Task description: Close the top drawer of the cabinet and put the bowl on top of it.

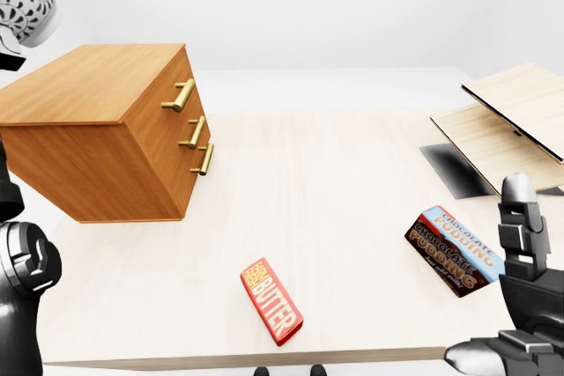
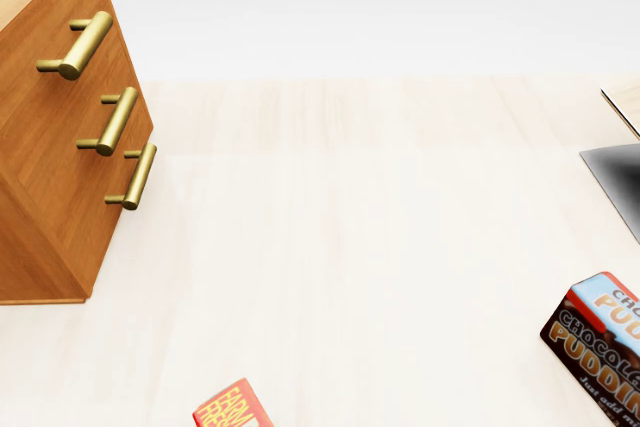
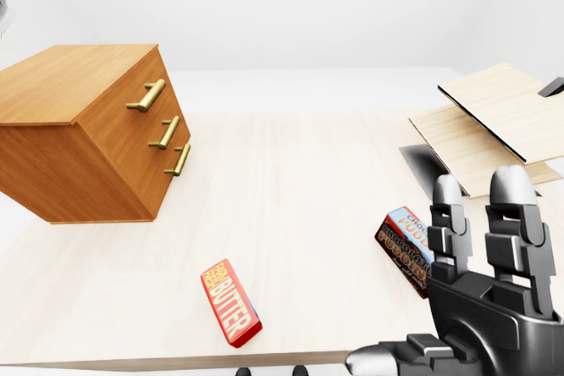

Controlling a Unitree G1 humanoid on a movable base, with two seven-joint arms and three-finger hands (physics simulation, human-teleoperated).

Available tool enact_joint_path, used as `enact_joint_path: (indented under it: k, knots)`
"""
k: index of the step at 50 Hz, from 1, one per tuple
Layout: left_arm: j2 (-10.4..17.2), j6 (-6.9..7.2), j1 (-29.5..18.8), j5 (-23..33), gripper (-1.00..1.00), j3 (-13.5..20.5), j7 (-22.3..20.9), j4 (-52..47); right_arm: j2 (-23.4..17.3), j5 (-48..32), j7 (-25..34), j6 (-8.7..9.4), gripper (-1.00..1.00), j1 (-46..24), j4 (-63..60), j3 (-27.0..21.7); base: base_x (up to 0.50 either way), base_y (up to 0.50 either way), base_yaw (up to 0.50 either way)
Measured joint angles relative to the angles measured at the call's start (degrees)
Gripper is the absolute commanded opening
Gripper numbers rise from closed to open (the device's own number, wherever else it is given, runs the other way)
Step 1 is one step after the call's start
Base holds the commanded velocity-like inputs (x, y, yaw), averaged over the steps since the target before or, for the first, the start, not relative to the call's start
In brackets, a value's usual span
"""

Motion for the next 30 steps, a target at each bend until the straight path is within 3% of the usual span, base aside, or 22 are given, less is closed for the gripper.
enact_joint_path:
  k: [30]
  knots:
    - [-5.98,0.00,-3.21,1.67,-1.00,-2.80,8.75,13.08,-0.22,0.20,0.10,-0.39,1.00,0.44,0.00,0.26,0.00,0.00,0.00]
